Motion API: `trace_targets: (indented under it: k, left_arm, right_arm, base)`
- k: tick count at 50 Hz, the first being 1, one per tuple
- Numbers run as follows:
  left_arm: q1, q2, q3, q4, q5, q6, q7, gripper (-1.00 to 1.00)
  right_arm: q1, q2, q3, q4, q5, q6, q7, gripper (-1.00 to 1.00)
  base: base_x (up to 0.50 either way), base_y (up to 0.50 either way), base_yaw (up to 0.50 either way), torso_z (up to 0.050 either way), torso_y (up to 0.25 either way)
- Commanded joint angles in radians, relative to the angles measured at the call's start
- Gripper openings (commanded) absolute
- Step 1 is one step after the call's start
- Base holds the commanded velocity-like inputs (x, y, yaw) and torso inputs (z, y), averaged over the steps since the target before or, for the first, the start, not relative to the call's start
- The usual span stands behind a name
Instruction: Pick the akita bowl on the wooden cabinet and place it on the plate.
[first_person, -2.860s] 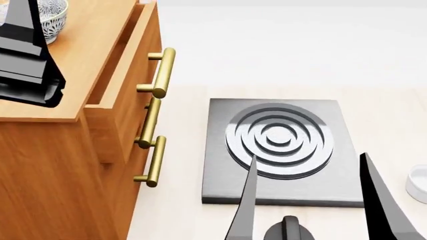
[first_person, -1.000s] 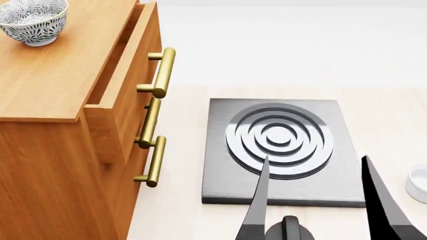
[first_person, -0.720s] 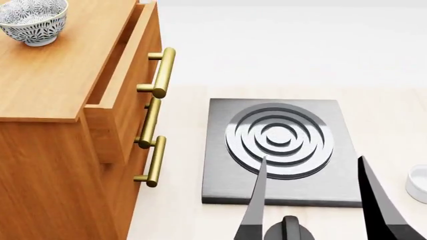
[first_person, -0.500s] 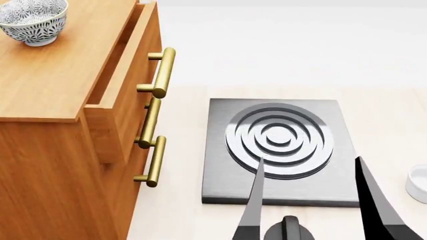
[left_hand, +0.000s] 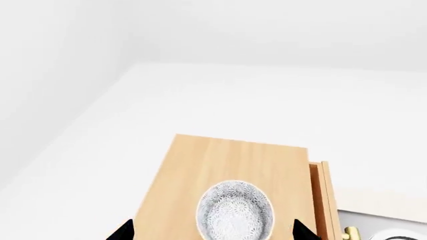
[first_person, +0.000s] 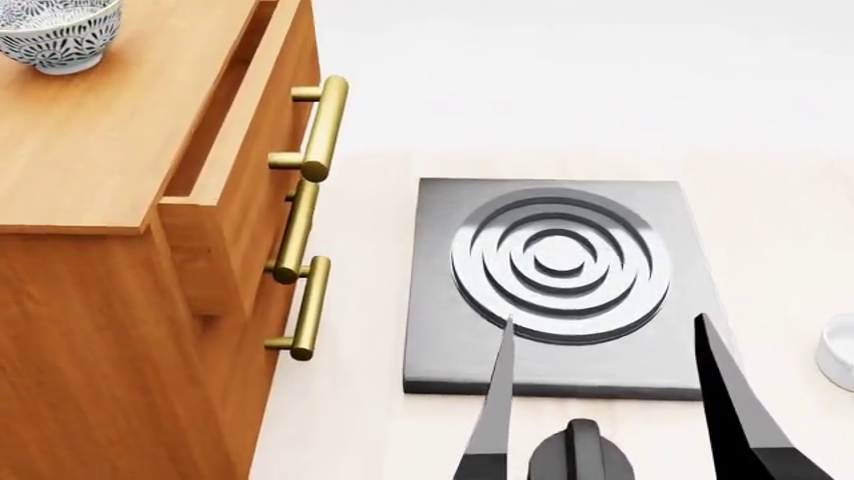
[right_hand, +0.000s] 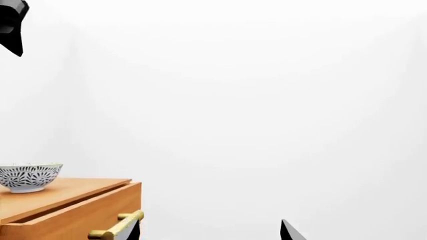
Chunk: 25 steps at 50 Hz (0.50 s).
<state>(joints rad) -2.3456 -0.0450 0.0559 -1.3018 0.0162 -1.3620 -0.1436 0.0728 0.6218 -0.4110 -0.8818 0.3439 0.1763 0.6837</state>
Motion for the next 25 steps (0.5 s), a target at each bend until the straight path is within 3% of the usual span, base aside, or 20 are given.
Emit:
trace_targets:
  k: [1,22,25]
  left_arm:
    - [-0.011,-0.011,-0.037,0.011,0.015,0.026,-0.022,1.00]
    - [-0.011,-0.022,-0.034,0.011,0.018,0.008,-0.048,1.00]
    - [-0.011,-0.021,-0.024,0.003,0.029,0.005,-0.039,1.00]
  right_arm:
    - [0.002,-0.001,-0.007,0.004,-0.001,0.000,-0.002,1.00]
    - [0.009,0.001,-0.013,0.000,0.001,0.006,-0.001,1.00]
    - [0.008,0.003,-0.013,-0.003,-0.002,0.007,0.001,1.00]
  base:
    - [0.00,0.00,0.00,0.000,-0.250]
    - [0.00,0.00,0.00,0.000,-0.250]
    - [0.00,0.00,0.00,0.000,-0.068]
